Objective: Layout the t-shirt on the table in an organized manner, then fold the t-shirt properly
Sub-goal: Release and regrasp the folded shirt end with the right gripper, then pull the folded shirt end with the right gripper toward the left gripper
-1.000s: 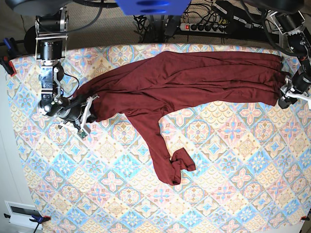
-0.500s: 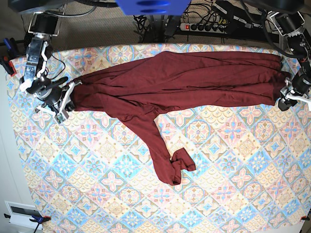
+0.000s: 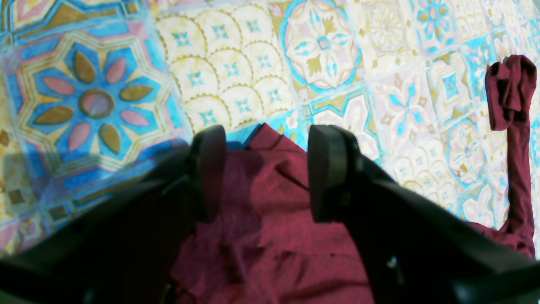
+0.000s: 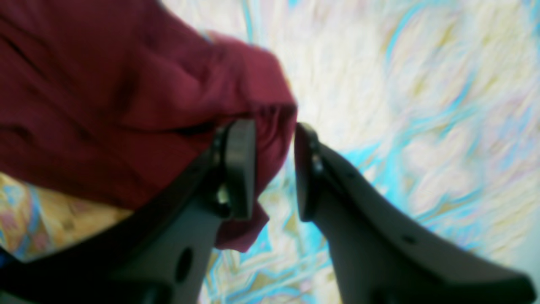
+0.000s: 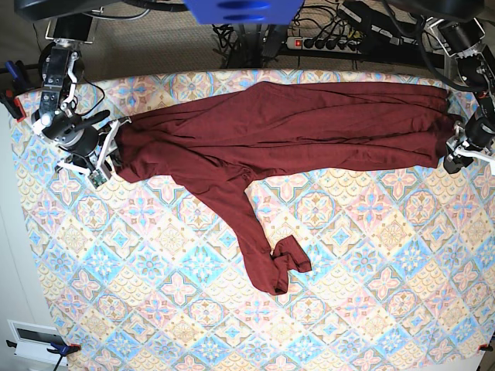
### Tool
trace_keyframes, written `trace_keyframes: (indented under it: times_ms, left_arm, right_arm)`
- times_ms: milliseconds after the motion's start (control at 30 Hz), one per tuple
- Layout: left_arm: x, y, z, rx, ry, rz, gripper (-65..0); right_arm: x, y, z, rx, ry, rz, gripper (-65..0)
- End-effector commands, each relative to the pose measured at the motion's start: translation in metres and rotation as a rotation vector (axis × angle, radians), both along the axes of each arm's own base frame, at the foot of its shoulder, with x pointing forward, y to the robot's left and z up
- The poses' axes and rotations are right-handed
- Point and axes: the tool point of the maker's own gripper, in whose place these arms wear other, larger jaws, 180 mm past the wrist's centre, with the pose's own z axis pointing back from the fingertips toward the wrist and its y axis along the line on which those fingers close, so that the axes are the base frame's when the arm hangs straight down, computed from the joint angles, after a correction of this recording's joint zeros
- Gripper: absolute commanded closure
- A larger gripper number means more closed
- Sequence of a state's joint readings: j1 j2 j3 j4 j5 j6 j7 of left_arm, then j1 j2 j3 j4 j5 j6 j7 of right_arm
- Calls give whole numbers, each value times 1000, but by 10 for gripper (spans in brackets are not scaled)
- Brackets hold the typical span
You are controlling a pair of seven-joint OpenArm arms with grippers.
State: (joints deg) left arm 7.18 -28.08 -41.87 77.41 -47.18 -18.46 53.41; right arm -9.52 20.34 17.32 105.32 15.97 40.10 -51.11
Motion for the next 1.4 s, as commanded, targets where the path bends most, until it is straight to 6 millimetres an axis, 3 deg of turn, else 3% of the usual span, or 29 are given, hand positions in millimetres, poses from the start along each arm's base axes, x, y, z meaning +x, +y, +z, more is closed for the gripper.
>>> trace_keyframes:
  times_ms: [0,133,333,400,600,667,1000,1167,1367]
  left_arm:
    - [9,7,17,27,-47,-4,-304]
    - [8,5,15,20,-45,-5,-304]
    - [7,1,11,10,-39,-6,-304]
    - [7,1,11,9,-38,-7,-304]
    - [7,0,10,7,-39,-7,-304]
    - [7,0,10,7,-39,-7,-304]
    - [8,1,12,7,-46,-5,-304]
    - [10,1,12,10,-49,-5,-304]
    - [10,0,13,10,-49,-7,-304]
  right_arm:
    - [10,2,22,-5,-72,23,-170]
    - [12,15,31,3,-100,53,-171]
    - [1,78,14,111,-39,221,-172]
    - [-2,89,2,110,-1,253,-172]
    - [36,79,-7,76,9,231,-172]
    - [39,75,-14,86,28,215,-171]
    - [36,75,-26,121,49,206,-172]
    - [30,72,-41,129,97,190,-172]
    - [19,88,-56,135,147,241,-172]
